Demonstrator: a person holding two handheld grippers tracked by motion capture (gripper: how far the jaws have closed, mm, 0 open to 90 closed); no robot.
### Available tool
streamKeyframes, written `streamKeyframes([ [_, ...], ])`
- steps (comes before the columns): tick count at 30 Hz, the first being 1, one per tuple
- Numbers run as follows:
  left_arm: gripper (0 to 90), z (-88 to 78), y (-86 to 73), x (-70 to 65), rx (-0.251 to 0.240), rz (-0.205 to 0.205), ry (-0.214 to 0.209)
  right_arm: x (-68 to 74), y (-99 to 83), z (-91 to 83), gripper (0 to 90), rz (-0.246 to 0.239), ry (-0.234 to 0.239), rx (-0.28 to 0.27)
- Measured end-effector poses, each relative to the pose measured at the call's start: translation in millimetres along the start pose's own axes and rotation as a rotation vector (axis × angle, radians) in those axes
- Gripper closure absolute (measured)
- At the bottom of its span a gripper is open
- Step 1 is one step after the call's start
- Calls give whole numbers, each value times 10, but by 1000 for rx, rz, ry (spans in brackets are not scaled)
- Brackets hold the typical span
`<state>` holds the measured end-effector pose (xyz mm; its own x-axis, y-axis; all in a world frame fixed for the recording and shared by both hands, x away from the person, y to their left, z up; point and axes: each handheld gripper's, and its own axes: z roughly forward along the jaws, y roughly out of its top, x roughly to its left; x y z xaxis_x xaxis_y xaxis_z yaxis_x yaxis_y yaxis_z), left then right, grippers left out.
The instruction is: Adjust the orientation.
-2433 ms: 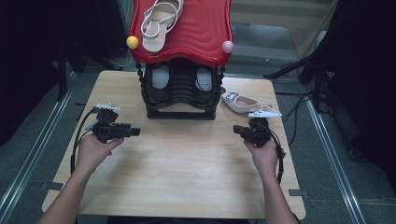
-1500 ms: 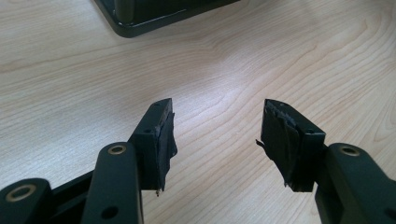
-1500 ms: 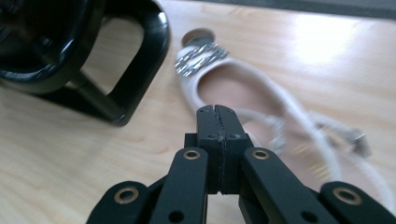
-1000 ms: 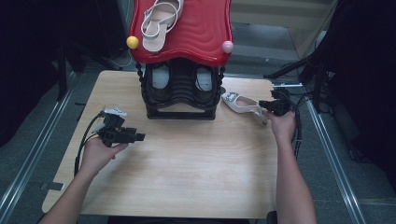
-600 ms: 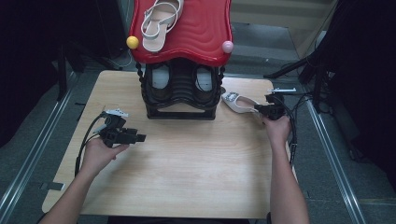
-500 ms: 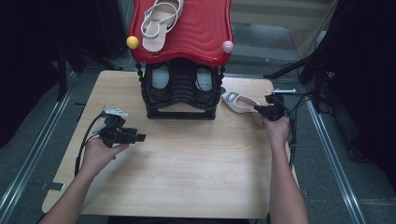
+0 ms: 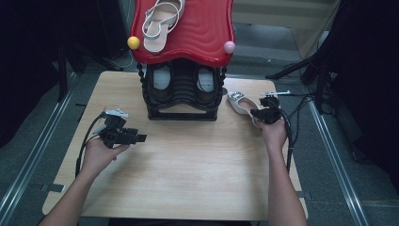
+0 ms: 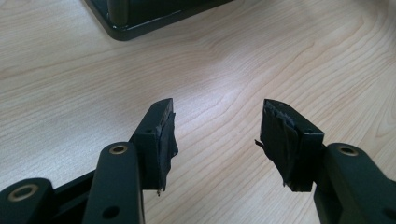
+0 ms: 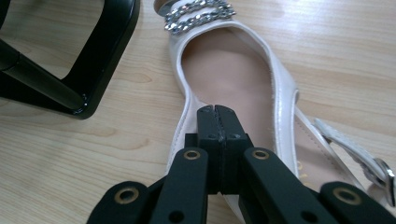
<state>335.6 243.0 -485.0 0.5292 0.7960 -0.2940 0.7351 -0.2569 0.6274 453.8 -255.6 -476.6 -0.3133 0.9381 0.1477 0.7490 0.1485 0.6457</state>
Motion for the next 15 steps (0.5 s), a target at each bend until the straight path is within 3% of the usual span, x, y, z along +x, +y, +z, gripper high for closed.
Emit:
streamKeyframes([
  [6,454,25,15,-27,8,10,-4,105,20,-5,900,-9,-7,3],
  [15,454,23,17,-25,11,11,-4,146,29,48,899,45,78,-16],
])
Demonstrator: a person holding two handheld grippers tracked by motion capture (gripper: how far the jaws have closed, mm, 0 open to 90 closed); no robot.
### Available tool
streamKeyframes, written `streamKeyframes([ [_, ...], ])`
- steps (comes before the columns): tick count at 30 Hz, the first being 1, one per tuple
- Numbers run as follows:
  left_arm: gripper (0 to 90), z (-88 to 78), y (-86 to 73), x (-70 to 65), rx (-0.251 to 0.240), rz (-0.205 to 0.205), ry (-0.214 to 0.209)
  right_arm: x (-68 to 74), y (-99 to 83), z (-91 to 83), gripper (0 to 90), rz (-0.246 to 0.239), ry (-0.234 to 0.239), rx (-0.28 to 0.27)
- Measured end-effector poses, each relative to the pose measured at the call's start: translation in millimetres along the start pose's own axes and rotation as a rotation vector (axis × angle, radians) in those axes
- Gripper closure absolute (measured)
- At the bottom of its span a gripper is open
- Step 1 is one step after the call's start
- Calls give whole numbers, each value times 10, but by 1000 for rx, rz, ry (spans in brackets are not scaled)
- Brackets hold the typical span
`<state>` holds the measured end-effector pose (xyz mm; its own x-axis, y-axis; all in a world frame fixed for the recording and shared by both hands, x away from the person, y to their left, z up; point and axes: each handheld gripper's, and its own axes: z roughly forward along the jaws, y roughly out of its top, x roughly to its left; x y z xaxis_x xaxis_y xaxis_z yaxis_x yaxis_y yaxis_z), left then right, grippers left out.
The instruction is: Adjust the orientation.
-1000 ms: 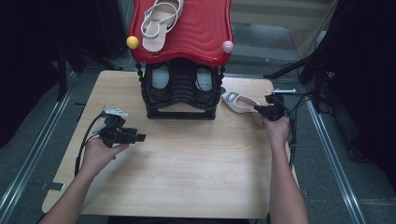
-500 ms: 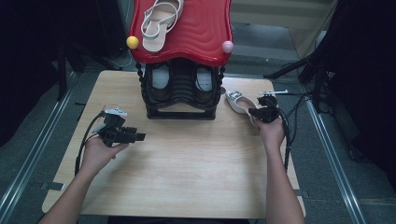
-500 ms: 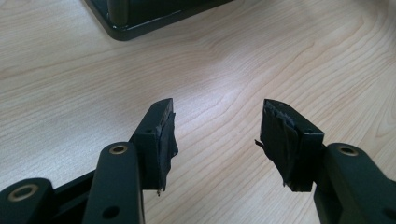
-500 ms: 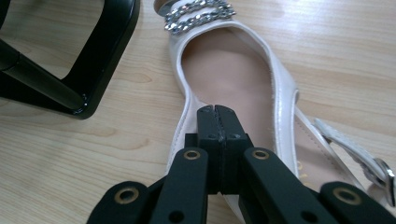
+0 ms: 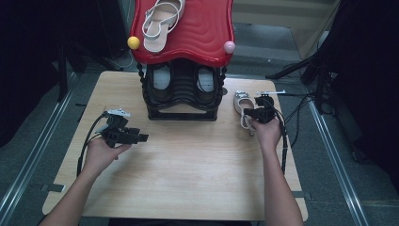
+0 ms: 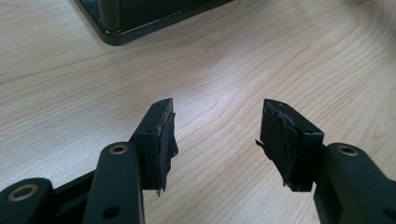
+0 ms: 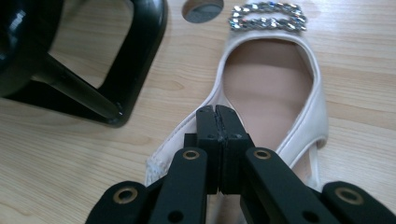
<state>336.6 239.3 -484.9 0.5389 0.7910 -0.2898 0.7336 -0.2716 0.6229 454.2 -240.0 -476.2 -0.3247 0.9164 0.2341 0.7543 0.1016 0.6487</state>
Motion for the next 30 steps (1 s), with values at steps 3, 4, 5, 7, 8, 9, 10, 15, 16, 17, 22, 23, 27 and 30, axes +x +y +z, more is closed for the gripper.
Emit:
streamKeyframes([
  [3,454,3,-3,8,6,3,3,-15,6,-13,892,-4,-17,-11],
  [4,454,6,-3,8,7,3,4,-28,11,-23,886,-4,-19,-13],
  [5,454,9,-3,5,6,2,5,-33,17,-47,877,4,-22,-12],
  [7,454,11,-2,4,7,1,2,-30,38,-97,861,0,-27,-36],
  [8,454,12,-3,2,8,2,4,-27,53,-122,847,-9,-23,-50],
  [9,454,10,-3,2,9,2,4,-14,69,-148,840,-11,-23,-62],
  [10,454,10,-7,2,6,4,9,-2,86,-166,832,-16,-14,-69],
  [15,453,-14,-21,13,6,-1,4,105,127,-141,785,-46,7,-71],
  [16,453,-17,-29,11,6,-3,6,114,125,-114,780,-57,2,-66],
  [17,453,-18,-38,11,6,-2,6,114,123,-83,767,-63,-2,-58],
  [22,454,-44,-82,18,7,-11,12,52,110,36,745,-41,-16,-35],
  [23,453,-49,-91,19,4,-14,14,33,108,57,744,-28,-8,-33],
  [27,453,-70,-123,26,6,-21,19,-7,99,145,762,-17,-11,-22],
  [30,453,-80,-140,25,7,-21,20,1,96,213,768,-2,-14,26],
])
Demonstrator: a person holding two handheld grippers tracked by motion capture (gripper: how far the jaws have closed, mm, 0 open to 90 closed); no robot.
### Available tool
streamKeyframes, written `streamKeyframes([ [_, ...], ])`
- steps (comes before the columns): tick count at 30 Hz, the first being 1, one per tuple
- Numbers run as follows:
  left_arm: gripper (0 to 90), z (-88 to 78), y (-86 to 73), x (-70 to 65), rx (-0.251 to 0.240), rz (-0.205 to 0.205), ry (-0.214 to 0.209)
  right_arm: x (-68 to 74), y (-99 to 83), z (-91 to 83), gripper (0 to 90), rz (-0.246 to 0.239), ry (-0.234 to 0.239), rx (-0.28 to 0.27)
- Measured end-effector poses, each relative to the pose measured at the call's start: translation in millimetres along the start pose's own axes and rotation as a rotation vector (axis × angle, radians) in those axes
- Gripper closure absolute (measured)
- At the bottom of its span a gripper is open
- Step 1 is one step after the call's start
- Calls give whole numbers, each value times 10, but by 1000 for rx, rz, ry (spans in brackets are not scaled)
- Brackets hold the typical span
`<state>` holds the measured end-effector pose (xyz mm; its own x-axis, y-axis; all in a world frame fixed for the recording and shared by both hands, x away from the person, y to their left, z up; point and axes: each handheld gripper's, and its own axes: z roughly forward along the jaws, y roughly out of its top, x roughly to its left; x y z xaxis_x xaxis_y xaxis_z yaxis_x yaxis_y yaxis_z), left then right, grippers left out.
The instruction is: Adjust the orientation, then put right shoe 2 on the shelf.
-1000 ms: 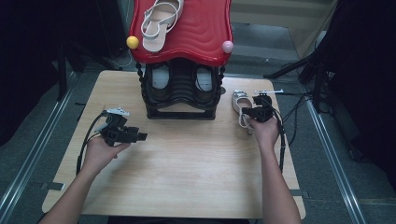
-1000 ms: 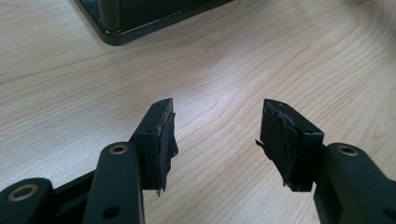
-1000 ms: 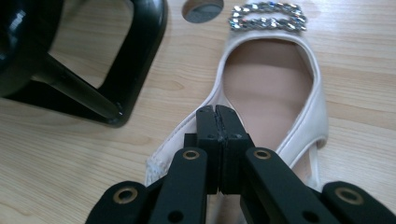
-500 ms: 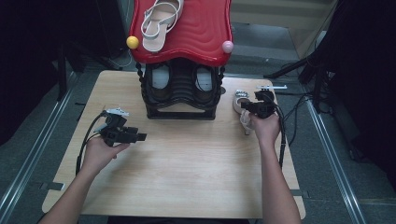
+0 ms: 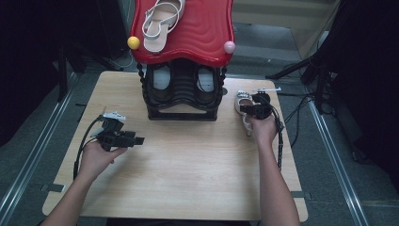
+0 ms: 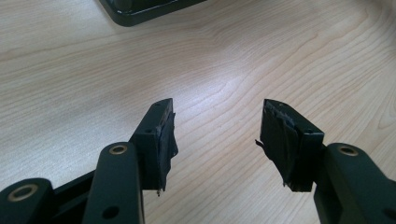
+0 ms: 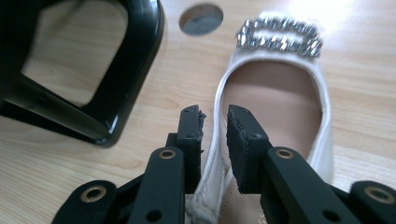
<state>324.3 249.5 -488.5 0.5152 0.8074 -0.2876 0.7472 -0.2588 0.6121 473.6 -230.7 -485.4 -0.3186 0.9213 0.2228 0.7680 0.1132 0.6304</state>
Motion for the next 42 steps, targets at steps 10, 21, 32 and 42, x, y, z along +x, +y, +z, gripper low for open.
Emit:
streamKeyframes([
  [10,453,-4,-18,-4,-7,-8,1,7,37,106,823,3,-49,77],
  [21,453,-5,-12,13,-11,-11,0,-74,41,91,884,27,-30,68],
  [32,454,6,-11,29,-5,-10,-2,-121,53,8,886,69,10,33],
  [42,454,8,-11,39,-1,-10,-2,-97,87,-107,885,84,59,21],
])
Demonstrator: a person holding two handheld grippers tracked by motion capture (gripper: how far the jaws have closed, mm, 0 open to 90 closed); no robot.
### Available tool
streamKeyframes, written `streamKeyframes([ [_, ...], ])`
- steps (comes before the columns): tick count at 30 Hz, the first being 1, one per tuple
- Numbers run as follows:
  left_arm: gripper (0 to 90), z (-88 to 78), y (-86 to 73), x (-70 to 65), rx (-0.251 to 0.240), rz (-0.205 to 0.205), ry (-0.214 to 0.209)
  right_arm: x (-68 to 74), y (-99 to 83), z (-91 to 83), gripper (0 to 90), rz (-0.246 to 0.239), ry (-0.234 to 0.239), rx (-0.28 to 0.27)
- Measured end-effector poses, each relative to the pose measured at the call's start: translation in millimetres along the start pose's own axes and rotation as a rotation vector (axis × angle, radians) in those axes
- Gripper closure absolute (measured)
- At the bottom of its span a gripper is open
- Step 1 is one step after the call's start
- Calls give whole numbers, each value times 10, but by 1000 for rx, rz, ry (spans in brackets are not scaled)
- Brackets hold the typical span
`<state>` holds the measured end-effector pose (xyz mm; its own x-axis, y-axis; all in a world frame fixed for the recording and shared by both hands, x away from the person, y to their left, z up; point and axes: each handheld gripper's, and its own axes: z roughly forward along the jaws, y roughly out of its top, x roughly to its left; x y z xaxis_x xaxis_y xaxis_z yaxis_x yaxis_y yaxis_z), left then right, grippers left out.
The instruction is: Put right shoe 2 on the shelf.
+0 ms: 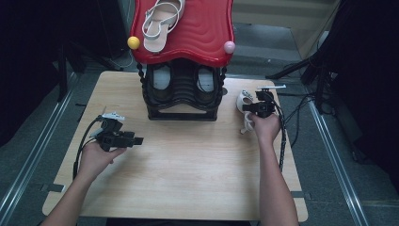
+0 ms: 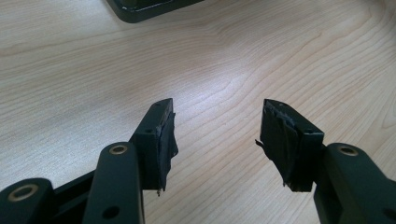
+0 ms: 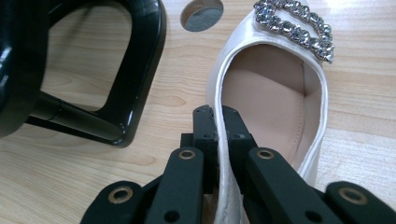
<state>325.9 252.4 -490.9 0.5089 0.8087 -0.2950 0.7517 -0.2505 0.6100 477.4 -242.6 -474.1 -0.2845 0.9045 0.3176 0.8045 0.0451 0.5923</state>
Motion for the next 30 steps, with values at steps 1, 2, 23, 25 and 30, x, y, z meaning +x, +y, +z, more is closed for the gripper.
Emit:
streamKeyframes([
  [1,454,2,0,3,1,1,-1,2,5,-10,886,-12,-1,-5],
  [2,454,5,0,5,1,-1,0,11,10,-23,885,-12,1,-7],
  [23,453,24,28,10,-2,-8,-23,151,164,-192,884,-46,-6,-7],
  [25,453,24,31,14,-4,-10,-24,171,195,-211,885,-49,2,-8],
  [30,453,31,41,16,3,-6,-26,227,273,-259,884,-46,17,-2],
])
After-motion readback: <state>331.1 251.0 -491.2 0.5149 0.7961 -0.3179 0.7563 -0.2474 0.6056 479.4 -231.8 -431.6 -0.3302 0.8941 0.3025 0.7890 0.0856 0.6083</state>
